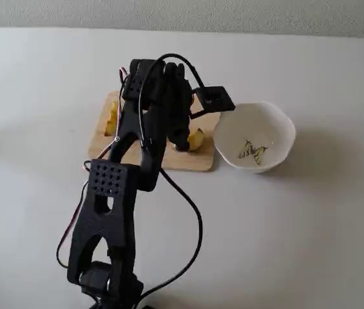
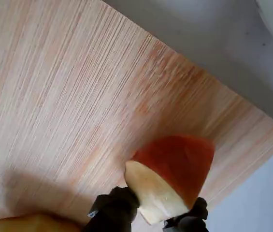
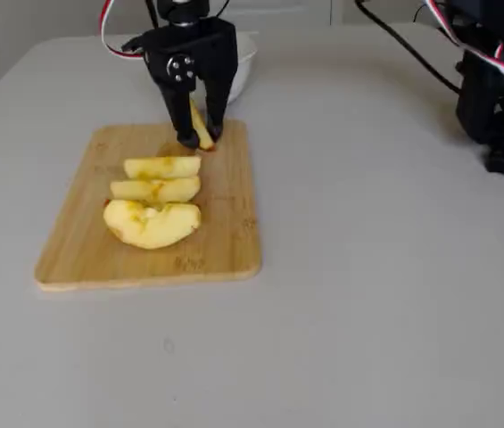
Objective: Pick up the rightmost apple slice from the cutting board and place it into the bowl
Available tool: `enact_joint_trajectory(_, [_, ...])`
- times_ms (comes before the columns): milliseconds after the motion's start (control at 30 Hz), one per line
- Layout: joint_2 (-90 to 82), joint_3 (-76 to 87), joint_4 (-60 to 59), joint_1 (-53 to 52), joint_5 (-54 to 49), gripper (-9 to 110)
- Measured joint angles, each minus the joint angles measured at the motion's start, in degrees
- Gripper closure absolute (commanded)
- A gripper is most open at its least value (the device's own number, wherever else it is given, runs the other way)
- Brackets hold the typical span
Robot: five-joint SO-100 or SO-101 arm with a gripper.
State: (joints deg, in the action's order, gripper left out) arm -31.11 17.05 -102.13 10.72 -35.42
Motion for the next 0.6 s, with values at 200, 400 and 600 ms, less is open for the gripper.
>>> enact_joint_trajectory(200, [-2.11,0.00,0.00,0.00,-0.44,101])
enact_joint_trajectory(400, [-9.93,0.09,0.00,0.18,-0.44,101])
enact_joint_trajectory(600, [-18.28,0.09,0.00,1.05,-0.97,101])
